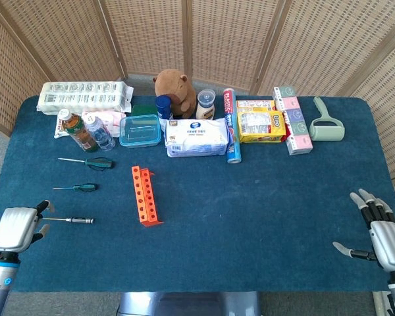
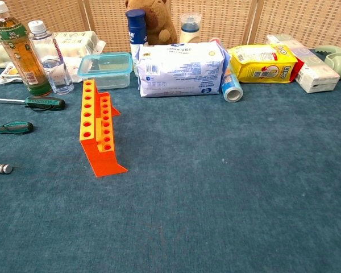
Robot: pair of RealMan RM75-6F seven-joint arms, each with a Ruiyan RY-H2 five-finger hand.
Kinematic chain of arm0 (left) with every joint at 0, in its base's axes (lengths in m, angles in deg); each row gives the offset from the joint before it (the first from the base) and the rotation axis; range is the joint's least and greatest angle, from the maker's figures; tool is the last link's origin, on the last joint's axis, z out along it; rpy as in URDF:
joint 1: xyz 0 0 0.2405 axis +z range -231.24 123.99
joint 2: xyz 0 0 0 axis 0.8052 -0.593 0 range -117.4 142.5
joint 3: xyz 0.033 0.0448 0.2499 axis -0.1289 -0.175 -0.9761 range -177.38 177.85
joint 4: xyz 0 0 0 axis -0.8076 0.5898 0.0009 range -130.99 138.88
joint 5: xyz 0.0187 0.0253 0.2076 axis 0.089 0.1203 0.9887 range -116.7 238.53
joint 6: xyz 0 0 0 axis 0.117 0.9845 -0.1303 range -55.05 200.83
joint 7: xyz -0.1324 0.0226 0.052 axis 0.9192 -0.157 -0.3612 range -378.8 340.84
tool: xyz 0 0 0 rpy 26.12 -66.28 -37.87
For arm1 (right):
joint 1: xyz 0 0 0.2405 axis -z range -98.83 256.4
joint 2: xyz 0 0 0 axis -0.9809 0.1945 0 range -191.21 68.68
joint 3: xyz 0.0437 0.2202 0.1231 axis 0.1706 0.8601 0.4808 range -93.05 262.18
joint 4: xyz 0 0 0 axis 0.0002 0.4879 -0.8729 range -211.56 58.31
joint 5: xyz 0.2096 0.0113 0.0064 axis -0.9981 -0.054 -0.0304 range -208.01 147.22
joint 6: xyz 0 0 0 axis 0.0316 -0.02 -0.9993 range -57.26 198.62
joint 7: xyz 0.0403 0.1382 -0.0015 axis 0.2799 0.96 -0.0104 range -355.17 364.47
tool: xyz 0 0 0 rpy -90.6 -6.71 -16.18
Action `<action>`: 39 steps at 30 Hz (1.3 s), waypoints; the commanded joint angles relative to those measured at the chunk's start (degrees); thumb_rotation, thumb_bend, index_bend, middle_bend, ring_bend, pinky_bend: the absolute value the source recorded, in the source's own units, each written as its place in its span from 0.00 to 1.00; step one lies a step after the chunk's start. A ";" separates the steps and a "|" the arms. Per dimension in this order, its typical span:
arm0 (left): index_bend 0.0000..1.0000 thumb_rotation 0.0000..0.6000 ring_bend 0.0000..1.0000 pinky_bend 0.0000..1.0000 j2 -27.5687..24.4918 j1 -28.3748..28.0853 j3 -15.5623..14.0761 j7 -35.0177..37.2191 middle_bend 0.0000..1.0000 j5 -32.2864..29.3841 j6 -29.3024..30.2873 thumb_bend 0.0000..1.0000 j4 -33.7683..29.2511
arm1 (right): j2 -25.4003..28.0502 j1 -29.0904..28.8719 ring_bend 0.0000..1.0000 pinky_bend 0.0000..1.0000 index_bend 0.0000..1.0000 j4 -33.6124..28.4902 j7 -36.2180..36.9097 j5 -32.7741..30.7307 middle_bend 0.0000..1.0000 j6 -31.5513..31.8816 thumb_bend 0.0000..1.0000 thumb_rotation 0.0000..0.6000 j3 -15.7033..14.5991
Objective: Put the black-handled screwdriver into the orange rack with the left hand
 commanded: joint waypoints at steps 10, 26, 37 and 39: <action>0.51 1.00 1.00 1.00 7.67 -3.49 2.15 -2.78 1.00 -6.55 -6.60 0.31 5.96 | 0.38 -0.27 0.00 0.00 0.04 0.16 0.80 0.03 0.00 -0.63 0.00 0.68 -0.08; 0.51 1.00 1.00 1.00 11.79 -4.71 1.38 -7.34 1.00 -8.84 -8.31 0.22 5.87 | 0.66 -0.33 0.00 0.00 0.04 0.07 1.30 0.11 0.00 -0.90 0.00 0.70 -0.22; 0.51 1.00 1.00 1.00 14.75 -5.23 1.75 -9.57 1.00 -10.20 -7.98 0.23 7.31 | 0.97 -0.41 0.00 0.00 0.04 0.06 2.10 0.17 0.00 -1.09 0.00 0.68 -0.28; 0.51 1.00 1.00 1.00 15.13 -5.46 1.79 -10.19 1.00 -10.68 -8.40 0.25 7.36 | 1.08 -0.44 0.00 0.00 0.04 0.09 2.42 0.09 0.00 -1.19 0.00 0.68 -0.26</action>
